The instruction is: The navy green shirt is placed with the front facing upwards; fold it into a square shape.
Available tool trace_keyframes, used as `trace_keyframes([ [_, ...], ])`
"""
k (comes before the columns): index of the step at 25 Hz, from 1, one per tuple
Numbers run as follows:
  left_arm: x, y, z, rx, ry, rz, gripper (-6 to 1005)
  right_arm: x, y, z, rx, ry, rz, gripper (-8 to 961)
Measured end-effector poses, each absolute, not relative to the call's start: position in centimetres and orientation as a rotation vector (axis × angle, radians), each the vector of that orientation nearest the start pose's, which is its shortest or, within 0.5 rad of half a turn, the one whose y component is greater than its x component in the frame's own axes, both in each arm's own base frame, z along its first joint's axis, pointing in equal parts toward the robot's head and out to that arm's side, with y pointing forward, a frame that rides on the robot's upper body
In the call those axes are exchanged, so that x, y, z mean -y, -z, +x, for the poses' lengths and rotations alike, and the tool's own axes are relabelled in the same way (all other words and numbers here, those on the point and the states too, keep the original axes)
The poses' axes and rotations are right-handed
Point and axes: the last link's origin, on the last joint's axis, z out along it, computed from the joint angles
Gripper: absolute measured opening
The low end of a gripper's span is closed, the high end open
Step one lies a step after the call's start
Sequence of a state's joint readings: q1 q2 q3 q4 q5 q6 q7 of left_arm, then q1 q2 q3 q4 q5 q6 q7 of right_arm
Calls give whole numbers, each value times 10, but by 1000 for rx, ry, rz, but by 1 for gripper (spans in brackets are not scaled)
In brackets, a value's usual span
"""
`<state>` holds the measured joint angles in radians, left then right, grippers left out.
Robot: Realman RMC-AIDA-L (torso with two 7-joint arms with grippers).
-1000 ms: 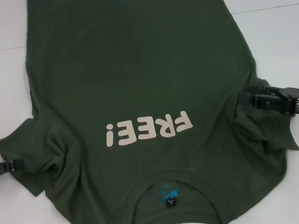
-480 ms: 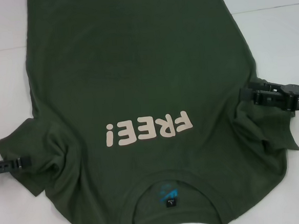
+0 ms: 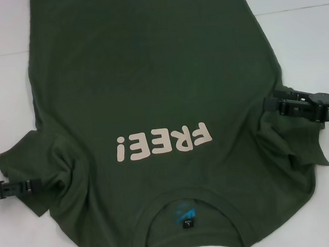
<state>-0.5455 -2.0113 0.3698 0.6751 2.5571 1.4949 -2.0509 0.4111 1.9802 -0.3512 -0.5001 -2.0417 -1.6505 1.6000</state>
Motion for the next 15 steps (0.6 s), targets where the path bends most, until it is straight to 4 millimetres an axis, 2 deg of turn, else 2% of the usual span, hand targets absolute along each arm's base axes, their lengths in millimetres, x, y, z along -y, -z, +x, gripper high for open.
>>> trace_keyframes([
  [15, -322, -30, -337, 1648, 290, -2329, 872, -289, -49, 333, -1224, -959, -2327, 911],
])
